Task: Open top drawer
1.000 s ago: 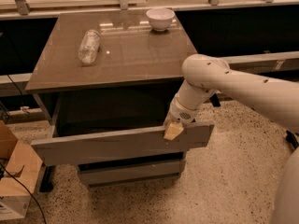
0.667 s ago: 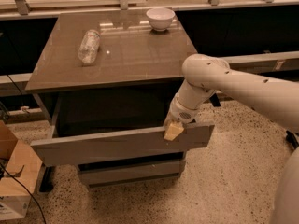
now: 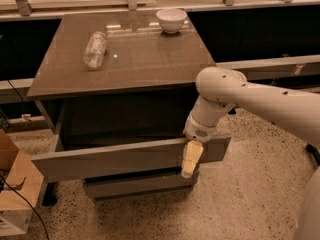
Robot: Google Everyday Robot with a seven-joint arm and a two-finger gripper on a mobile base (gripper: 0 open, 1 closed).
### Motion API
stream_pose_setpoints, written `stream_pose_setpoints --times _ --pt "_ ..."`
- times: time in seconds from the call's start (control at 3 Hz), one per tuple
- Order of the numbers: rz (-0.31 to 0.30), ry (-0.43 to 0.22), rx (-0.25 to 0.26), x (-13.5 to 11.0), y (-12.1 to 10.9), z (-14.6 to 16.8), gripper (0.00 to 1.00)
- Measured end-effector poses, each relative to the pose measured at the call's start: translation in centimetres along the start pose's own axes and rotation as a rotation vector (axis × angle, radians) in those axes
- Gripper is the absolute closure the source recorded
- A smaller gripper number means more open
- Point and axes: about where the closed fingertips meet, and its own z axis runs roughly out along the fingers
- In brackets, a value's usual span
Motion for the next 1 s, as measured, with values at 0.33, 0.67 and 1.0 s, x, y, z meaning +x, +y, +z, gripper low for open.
stream_pose_setpoints --times 0.33,0.67,1.0 --pt "0.012 0.012 -0.018 0.4 0.9 0.6 0.19" --pt "0.025 0.030 -0.038 0.7 2.6 1.0 0.42" --pt "0.047 0.045 -0.047 1.2 5.2 1.1 0.71"
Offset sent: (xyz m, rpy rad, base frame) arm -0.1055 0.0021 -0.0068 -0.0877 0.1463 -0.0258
